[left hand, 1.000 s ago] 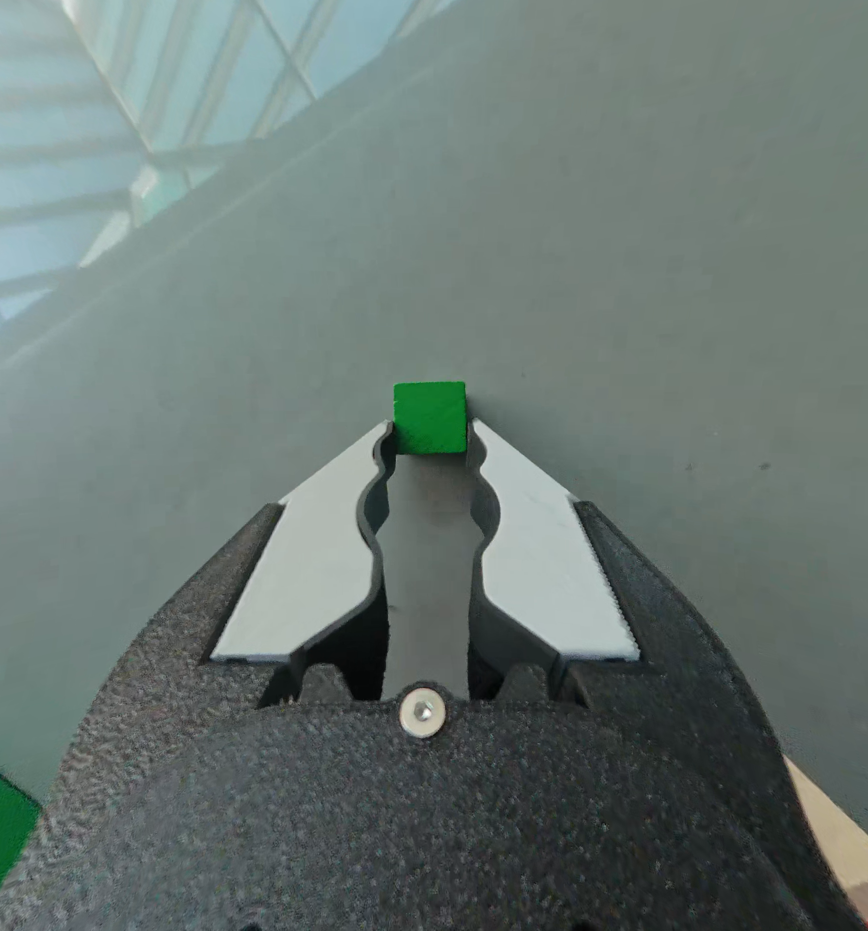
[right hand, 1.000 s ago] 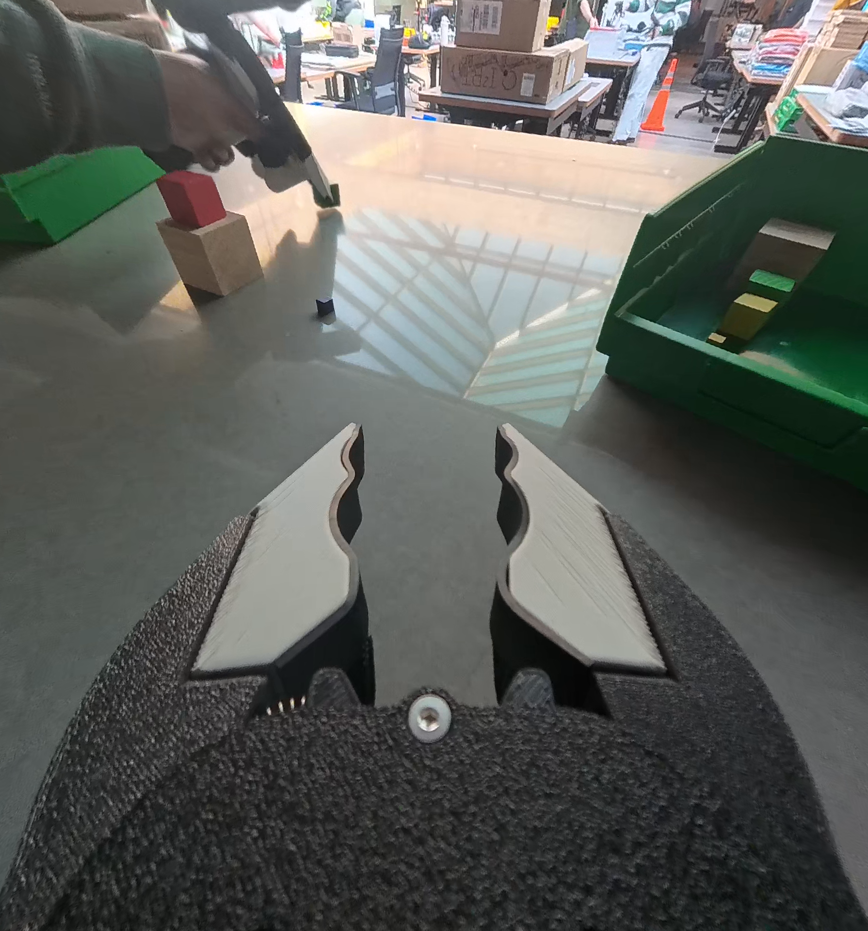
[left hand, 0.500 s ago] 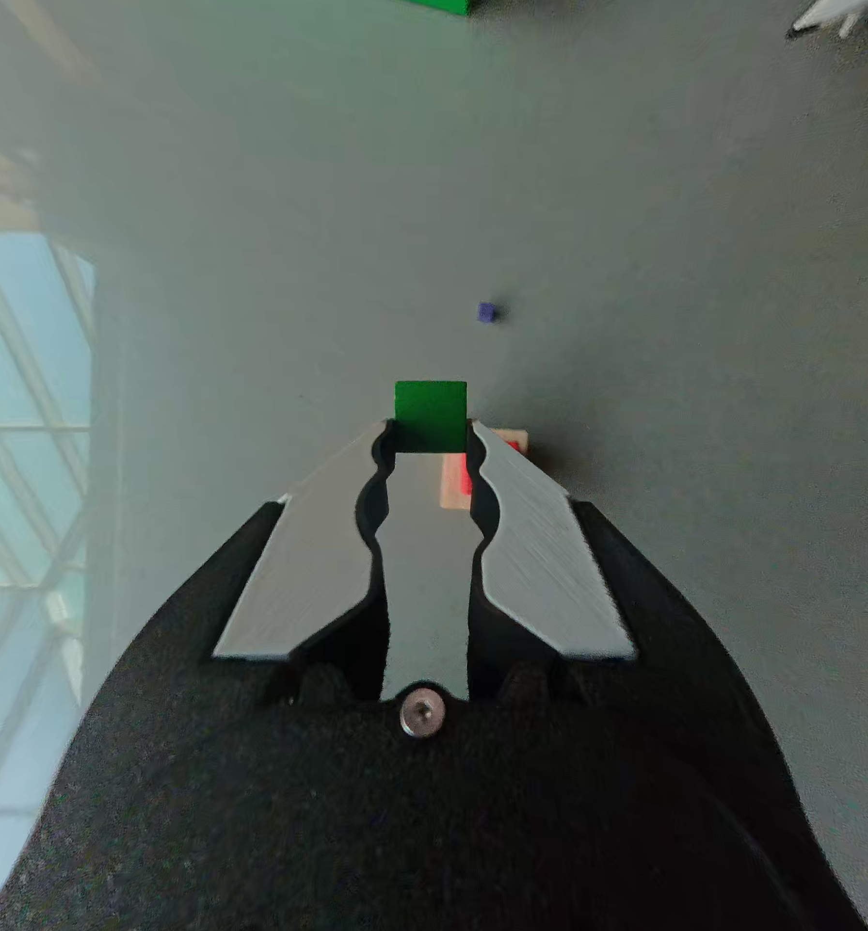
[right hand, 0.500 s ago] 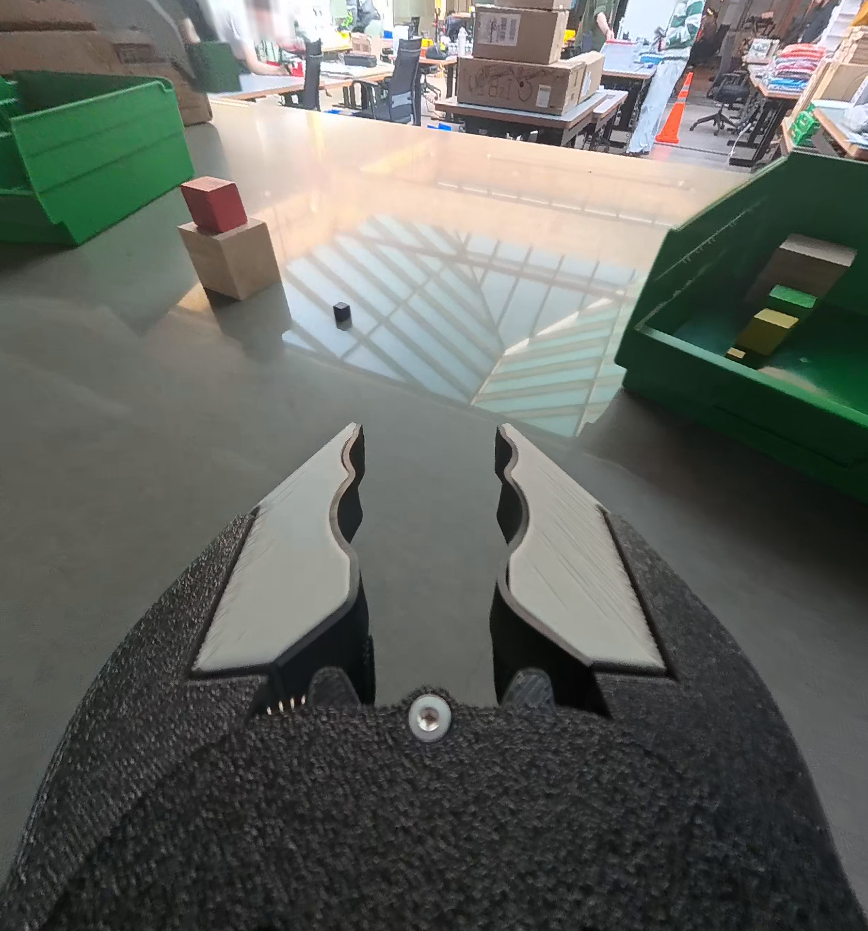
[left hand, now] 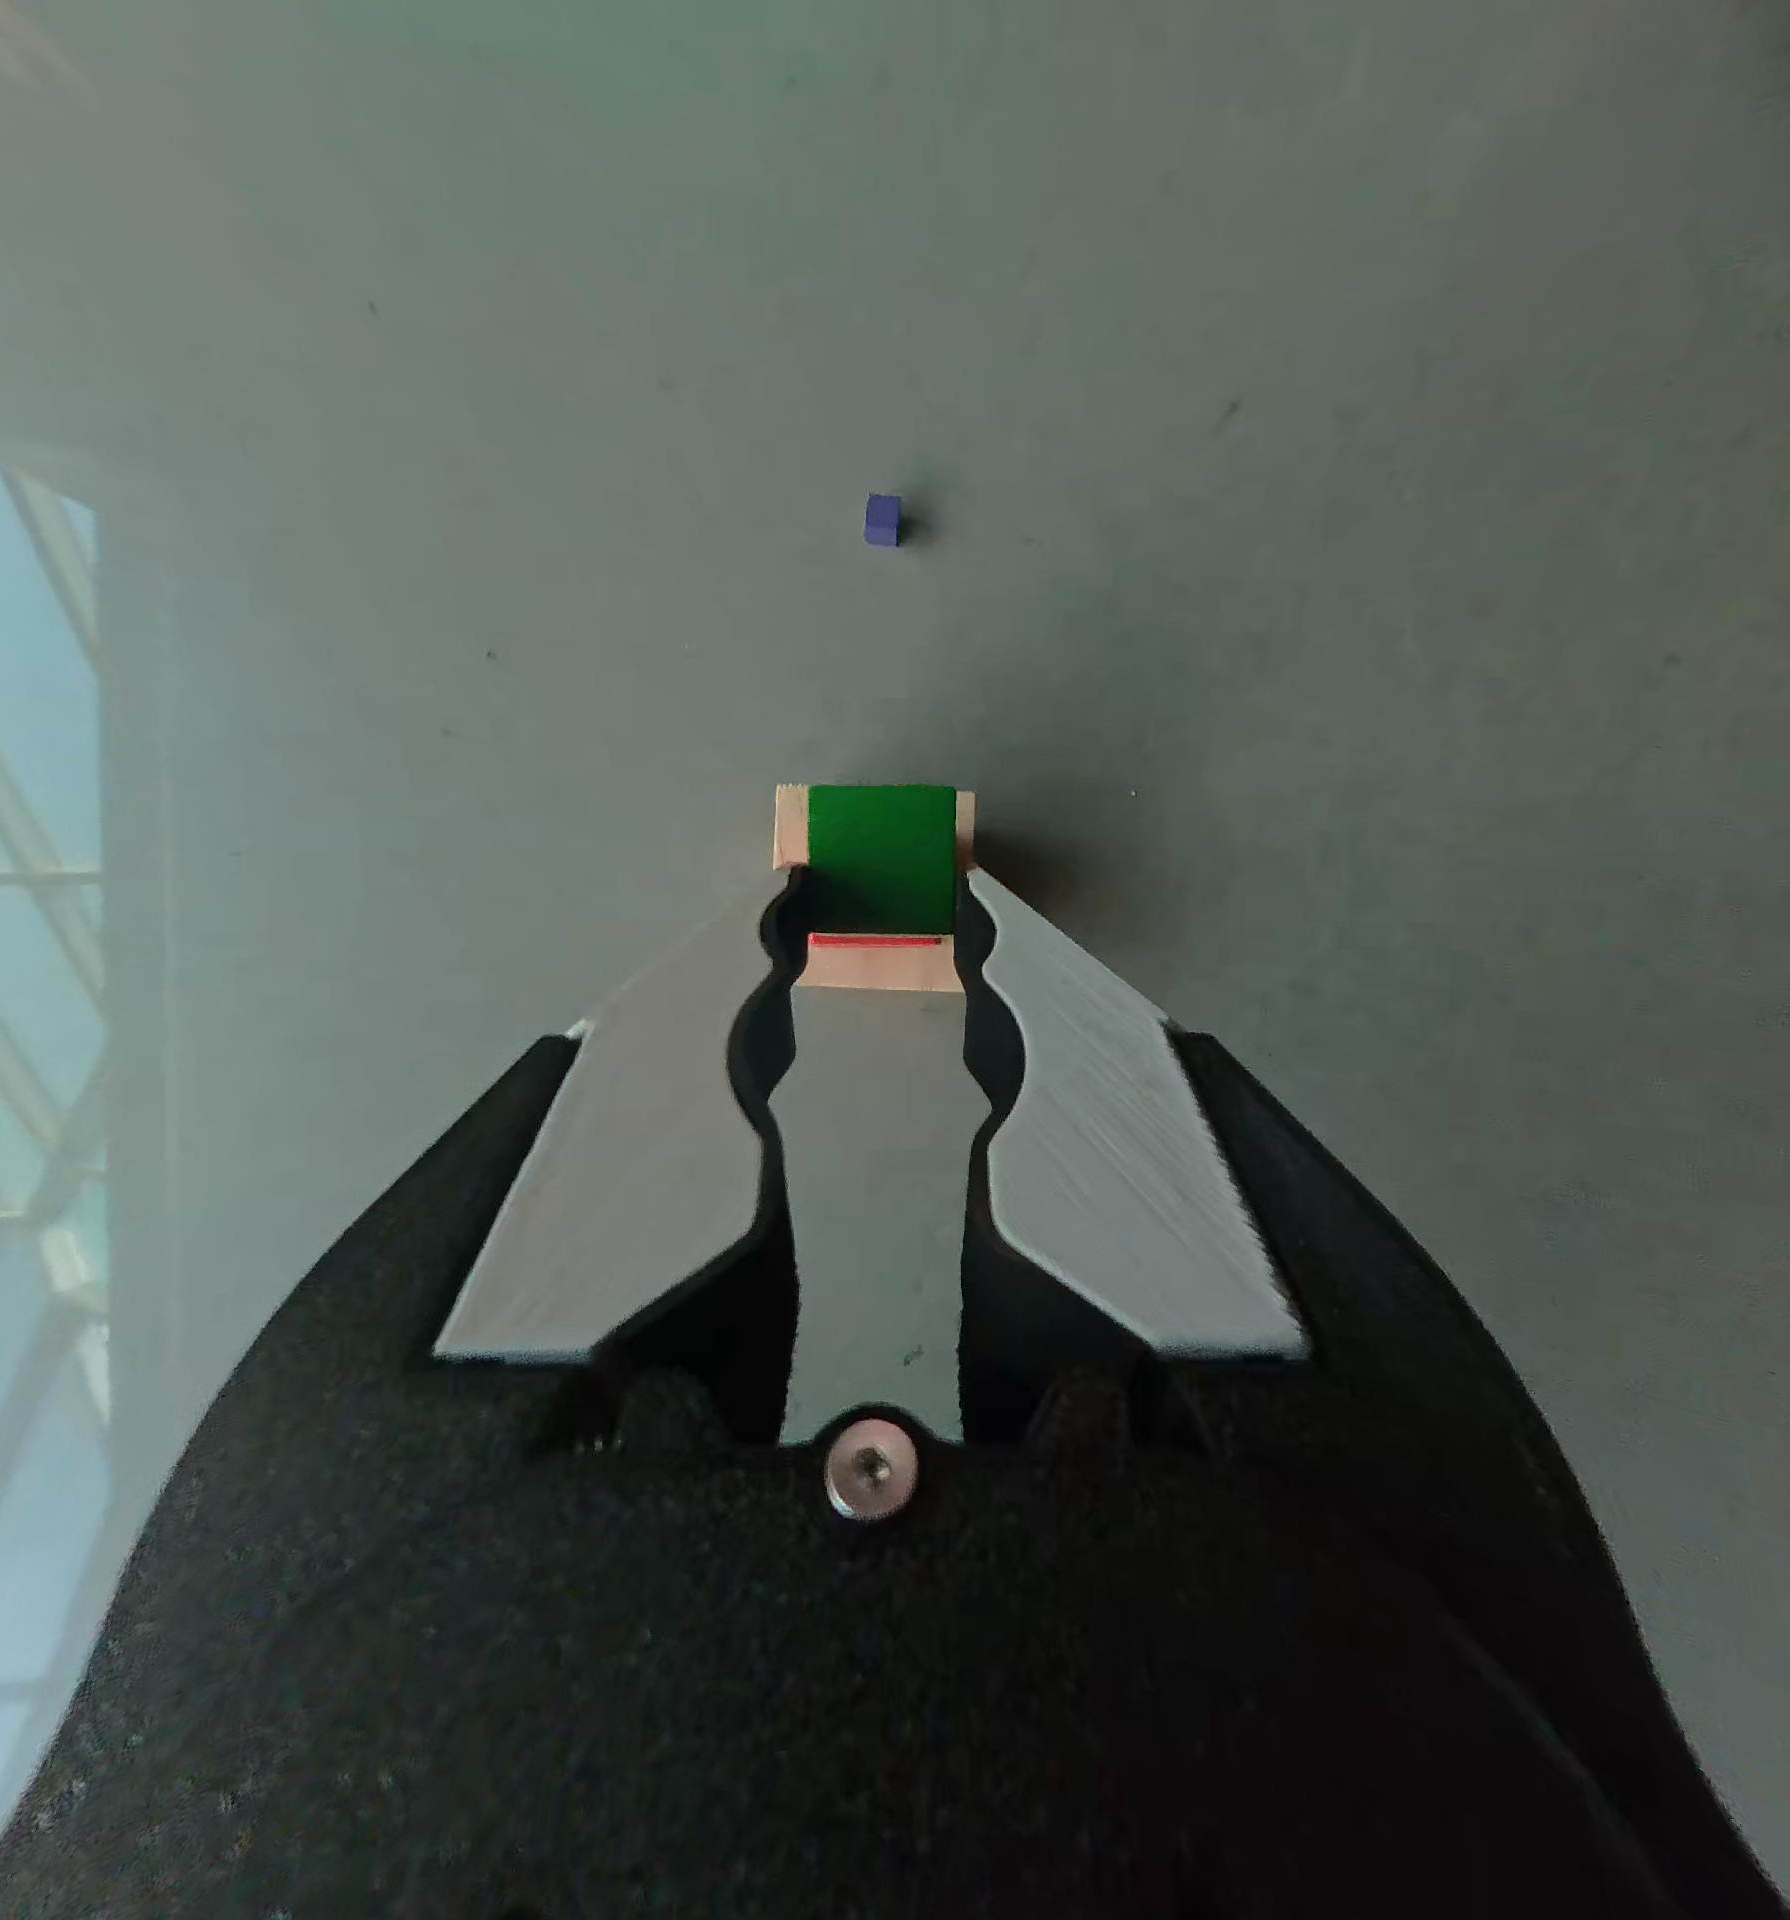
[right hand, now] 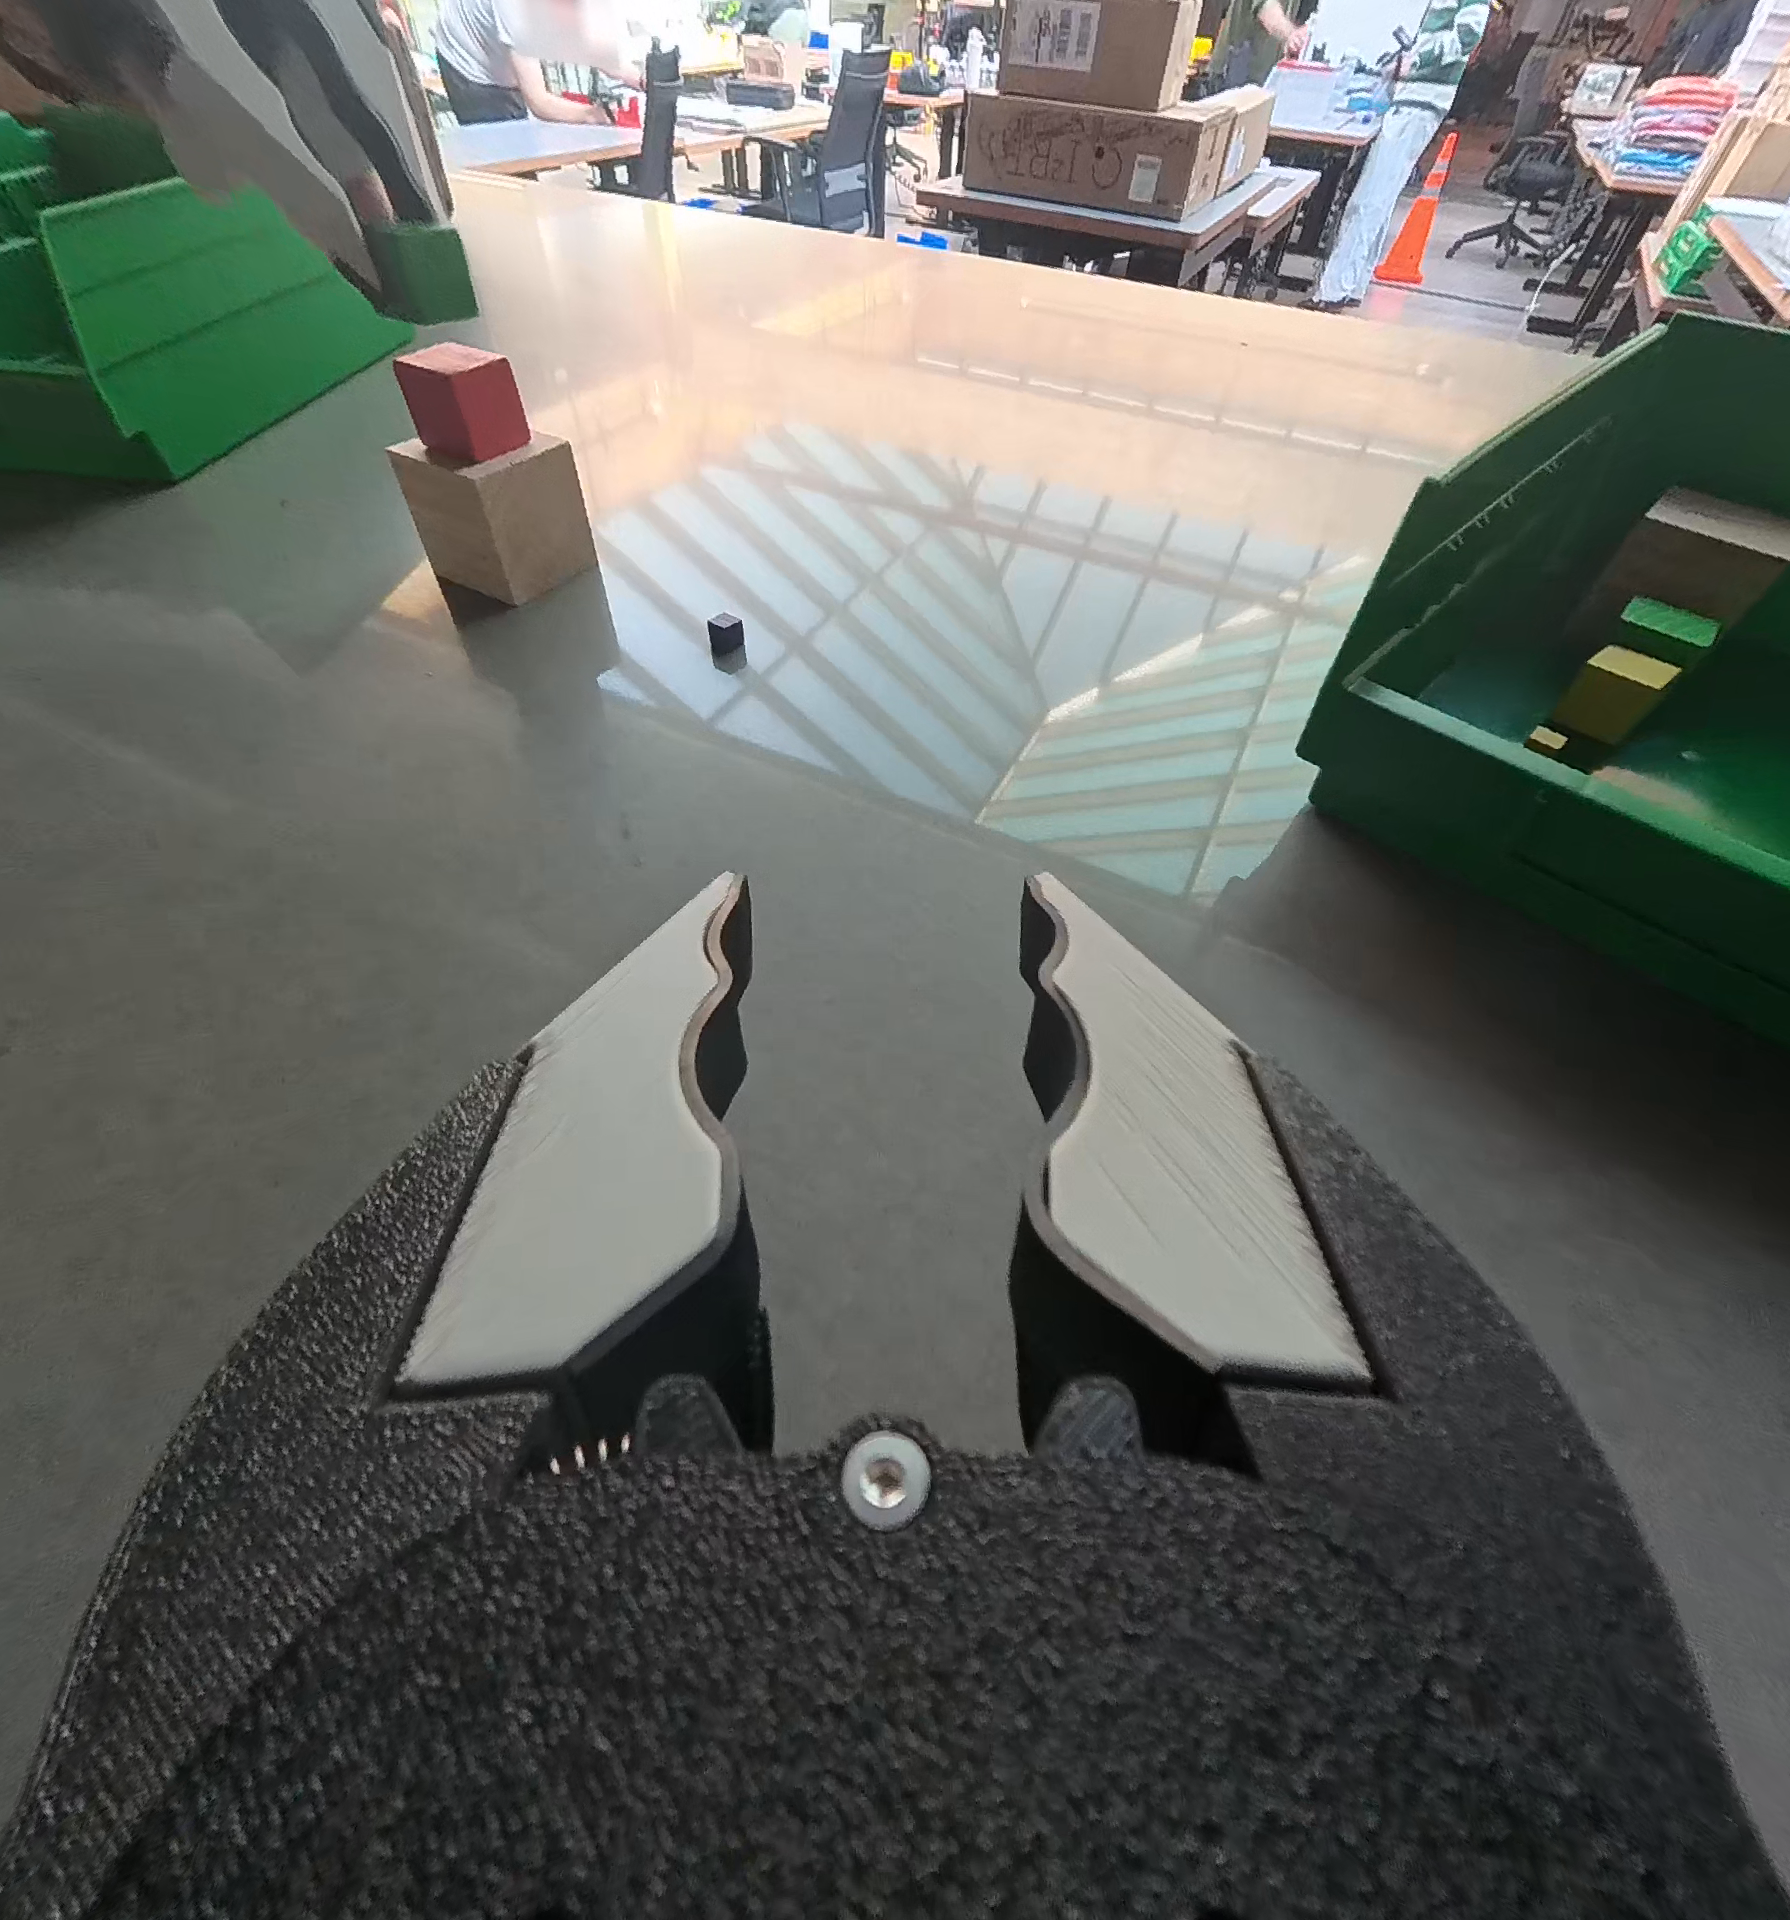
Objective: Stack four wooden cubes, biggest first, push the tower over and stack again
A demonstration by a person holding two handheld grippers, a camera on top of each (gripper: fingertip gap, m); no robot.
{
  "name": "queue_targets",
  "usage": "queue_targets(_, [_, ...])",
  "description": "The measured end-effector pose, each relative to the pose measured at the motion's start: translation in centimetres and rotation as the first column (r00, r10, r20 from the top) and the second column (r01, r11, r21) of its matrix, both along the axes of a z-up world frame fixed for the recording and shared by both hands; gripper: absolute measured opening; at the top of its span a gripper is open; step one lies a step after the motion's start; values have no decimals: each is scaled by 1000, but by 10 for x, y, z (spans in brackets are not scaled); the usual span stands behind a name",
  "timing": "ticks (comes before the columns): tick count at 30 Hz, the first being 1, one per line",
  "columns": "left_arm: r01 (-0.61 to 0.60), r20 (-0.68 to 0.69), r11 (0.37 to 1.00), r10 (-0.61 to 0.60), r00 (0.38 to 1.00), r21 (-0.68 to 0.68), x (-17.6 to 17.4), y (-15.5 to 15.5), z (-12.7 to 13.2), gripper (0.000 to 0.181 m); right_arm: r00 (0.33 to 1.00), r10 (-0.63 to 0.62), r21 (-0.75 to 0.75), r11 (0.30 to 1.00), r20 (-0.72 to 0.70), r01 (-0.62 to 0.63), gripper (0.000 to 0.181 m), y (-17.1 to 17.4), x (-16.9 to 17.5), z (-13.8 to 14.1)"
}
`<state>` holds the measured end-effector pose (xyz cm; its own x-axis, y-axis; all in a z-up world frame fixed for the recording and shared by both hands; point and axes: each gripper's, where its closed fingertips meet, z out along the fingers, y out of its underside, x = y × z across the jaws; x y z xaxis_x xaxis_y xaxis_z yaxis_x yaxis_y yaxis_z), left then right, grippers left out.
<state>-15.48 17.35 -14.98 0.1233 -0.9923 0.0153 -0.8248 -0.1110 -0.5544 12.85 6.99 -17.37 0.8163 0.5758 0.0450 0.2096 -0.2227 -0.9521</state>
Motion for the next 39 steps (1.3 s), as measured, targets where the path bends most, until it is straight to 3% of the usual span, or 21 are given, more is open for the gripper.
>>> queue_targets(14, [-12, -15, 1000, 12, 1000, -5, 0, 3, -13, 27, 1000, -11, -8, 1000, -2, 11, 52, 0, 3, -3])
queue_targets(31, [-9, 12, 1000, 9, 1000, 21, -2, 3, -3, 38, 1000, 1, -9, 1000, -1, -1, 52, 0, 1, -3])
queue_targets(36, [-101, 162, 991, 86, 983, 88, -1, 0, 26, 51, 999, 46, -9, 999, 20, -46, 52, 4, -10, -1])
queue_targets(39, [-237, 336, 961, 178, 925, 145, -5, -5, 48, 57, 993, 101, -9, 995, 57, -101, 52, 10, -22, 0])
